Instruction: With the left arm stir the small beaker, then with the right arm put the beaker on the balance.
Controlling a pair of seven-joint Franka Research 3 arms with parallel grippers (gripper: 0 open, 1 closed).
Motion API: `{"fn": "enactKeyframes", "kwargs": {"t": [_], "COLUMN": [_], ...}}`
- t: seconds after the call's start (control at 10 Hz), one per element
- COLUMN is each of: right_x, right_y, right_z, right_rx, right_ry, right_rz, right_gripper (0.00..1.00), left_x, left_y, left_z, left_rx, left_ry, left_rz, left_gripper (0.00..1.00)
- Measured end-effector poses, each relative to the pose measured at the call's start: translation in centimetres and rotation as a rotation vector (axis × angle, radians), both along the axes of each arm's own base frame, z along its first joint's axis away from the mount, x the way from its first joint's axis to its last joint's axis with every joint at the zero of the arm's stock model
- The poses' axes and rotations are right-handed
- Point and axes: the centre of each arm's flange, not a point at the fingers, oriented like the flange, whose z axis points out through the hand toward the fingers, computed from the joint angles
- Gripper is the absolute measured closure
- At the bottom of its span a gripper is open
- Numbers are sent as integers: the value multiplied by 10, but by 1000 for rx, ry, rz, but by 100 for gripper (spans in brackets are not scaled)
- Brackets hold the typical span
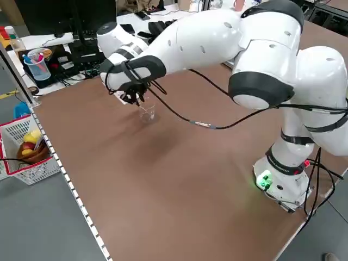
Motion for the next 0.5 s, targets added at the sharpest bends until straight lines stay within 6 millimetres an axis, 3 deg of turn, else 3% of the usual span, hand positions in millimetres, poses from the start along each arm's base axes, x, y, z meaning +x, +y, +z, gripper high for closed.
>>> {"fn": "enactKeyframes", "kwargs": {"t": [0.3, 0.5], "right_x": [-15, -26], "right_y": [2, 2], "right_z": [-34, -58], "right_rx": [66, 122], "right_ry": [-74, -110], "right_rz": [34, 38], "right_gripper": [0, 0], "left_x": [5, 8], "left_y": [2, -7], "left_z": [17, 60], "left_rx": [31, 95], "left_ry": [-10, -4], "left_rz": [23, 23], "left_gripper": [69, 69]}}
